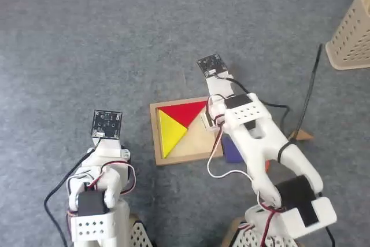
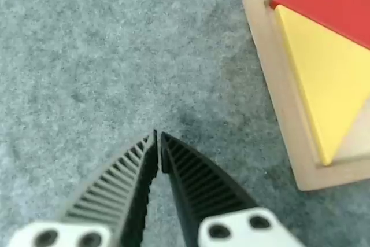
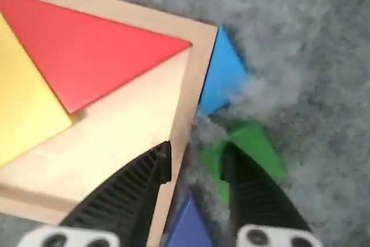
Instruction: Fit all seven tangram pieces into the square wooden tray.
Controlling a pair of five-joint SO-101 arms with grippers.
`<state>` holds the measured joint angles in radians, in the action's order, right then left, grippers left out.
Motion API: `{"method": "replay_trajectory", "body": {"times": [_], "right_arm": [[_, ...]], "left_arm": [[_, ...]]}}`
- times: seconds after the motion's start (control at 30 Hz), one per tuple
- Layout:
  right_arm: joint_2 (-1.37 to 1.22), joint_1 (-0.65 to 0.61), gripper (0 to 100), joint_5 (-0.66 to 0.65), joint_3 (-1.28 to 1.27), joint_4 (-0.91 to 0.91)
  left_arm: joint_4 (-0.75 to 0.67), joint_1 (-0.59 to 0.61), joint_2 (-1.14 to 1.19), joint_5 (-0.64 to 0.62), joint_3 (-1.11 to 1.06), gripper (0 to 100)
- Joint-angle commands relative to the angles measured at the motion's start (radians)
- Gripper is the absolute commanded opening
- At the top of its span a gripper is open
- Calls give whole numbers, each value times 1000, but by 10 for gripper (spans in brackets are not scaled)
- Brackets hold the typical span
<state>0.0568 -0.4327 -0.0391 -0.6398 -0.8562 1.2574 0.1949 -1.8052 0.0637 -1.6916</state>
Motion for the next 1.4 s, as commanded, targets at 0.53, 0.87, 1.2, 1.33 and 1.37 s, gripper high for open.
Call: {"method": "replay_trajectory", "body": {"times": [0.53, 0.87, 1.2, 1.33, 1.37], "right_arm": [[-140, 145, 5, 0, 51, -68], [105, 166, 9, -3, -63, -44], [179, -67, 114, -6, -41, 10], [99, -44, 162, -6, -6, 19], [74, -31, 161, -6, 6, 21]], "left_arm": [[6, 0, -18, 5, 7, 12], [6, 0, -18, 5, 7, 12], [6, 0, -18, 5, 7, 12], [6, 0, -18, 5, 7, 12], [6, 0, -18, 5, 7, 12]]}}
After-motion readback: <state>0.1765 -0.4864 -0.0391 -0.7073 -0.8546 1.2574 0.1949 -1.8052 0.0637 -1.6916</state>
